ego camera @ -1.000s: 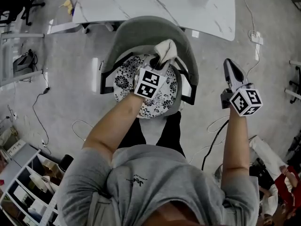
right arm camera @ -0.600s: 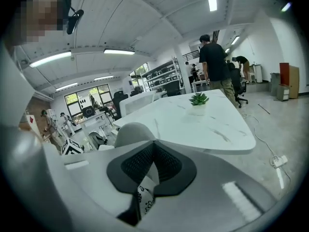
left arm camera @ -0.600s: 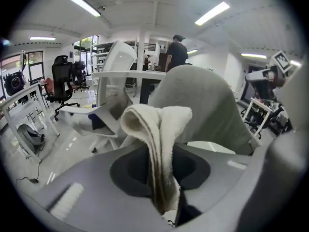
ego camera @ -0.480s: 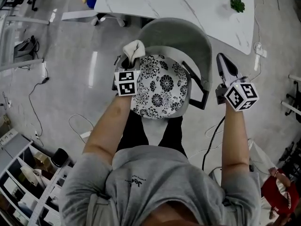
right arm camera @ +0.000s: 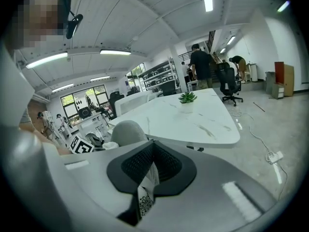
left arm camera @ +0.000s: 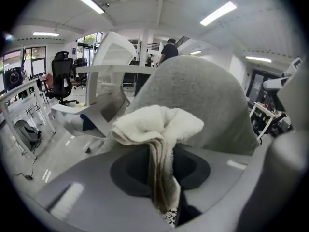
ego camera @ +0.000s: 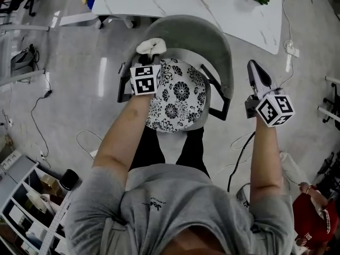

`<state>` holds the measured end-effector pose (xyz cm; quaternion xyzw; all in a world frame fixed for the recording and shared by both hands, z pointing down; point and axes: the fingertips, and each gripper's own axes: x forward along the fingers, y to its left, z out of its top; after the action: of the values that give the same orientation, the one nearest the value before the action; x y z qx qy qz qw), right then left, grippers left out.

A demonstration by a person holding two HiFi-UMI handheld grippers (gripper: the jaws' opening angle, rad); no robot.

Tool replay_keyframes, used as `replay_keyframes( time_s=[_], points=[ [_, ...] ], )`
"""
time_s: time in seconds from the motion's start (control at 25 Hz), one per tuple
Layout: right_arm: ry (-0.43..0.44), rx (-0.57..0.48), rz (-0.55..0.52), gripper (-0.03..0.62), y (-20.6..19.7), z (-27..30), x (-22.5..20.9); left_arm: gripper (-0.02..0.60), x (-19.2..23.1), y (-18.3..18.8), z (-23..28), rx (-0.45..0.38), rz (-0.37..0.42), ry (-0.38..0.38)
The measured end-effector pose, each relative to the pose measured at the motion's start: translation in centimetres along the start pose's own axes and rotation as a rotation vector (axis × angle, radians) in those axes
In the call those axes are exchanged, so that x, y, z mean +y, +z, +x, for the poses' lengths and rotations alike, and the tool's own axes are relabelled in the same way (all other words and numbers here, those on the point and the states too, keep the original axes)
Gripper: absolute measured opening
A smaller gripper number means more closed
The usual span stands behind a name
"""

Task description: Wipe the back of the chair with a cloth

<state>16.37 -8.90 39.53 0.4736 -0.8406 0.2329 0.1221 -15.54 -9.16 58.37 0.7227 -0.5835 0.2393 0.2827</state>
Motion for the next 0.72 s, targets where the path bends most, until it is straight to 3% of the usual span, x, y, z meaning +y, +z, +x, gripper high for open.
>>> replay_keyframes(
  time_s=[0.28, 0.52, 0.72],
  points=[
    [-0.074, -0.025, 0.051, 0.000, -1.3, -4.7, -5.8, 0.147, -8.4, 2.9, 3.7, 0.004, 0.121, -0.087],
    [-0.126, -0.049, 0.086, 0.000, -2.1, -8.7, -10.2, 0.147, -17.9, 2.9, 4.5, 0.026, 0.219, -0.200],
    [-0.151, -0.053, 0.087, 0.000, -3.1, -11.2, -11.6, 0.147, -22.4, 1.7, 3.9, 0.033, 0.341, -0.243]
  ],
)
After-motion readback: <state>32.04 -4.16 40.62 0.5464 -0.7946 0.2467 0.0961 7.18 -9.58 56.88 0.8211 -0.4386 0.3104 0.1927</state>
